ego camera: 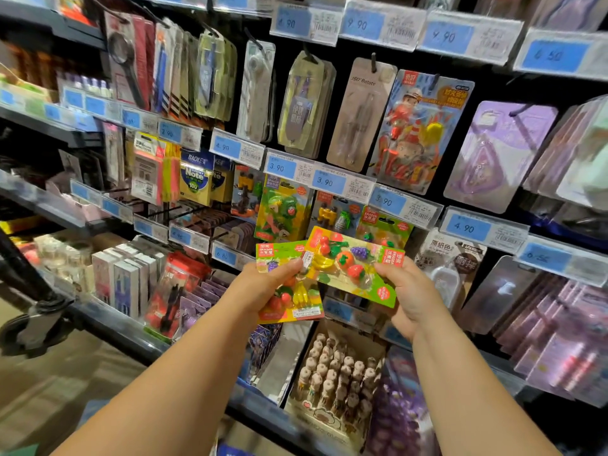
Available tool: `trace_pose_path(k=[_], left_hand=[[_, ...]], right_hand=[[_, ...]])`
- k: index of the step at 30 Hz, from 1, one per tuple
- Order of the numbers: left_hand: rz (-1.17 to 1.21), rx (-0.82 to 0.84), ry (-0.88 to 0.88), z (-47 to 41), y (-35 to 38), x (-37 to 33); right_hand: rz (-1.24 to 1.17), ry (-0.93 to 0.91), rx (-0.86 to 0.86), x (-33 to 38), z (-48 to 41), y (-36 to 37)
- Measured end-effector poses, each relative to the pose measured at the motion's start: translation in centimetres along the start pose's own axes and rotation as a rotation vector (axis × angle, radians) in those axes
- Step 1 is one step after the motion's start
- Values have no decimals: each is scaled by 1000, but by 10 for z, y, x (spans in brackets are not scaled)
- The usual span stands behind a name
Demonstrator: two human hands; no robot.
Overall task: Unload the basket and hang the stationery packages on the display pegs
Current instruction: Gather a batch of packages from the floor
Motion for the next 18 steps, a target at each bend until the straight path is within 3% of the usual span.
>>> trace_pose_path(k=[4, 8, 18], left_hand=[[-45, 72, -35, 4, 9, 3], [-18, 27, -23, 5, 15, 5], [34, -72, 8, 5, 5, 3]], right_hand=[[50, -38, -37, 4, 0, -2], [-156, -10, -130, -5, 5, 2], [-276, -96, -63, -8, 17, 25]])
Point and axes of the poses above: each hand's wrist, its own z-axis away from the middle knuckle, its own y-axis out of the palm, x = y × z, the point moved 5 cm from there along -z, towards the middle knuckle, and after that the axes turned 1 degree about x, right-handed, at the moved point
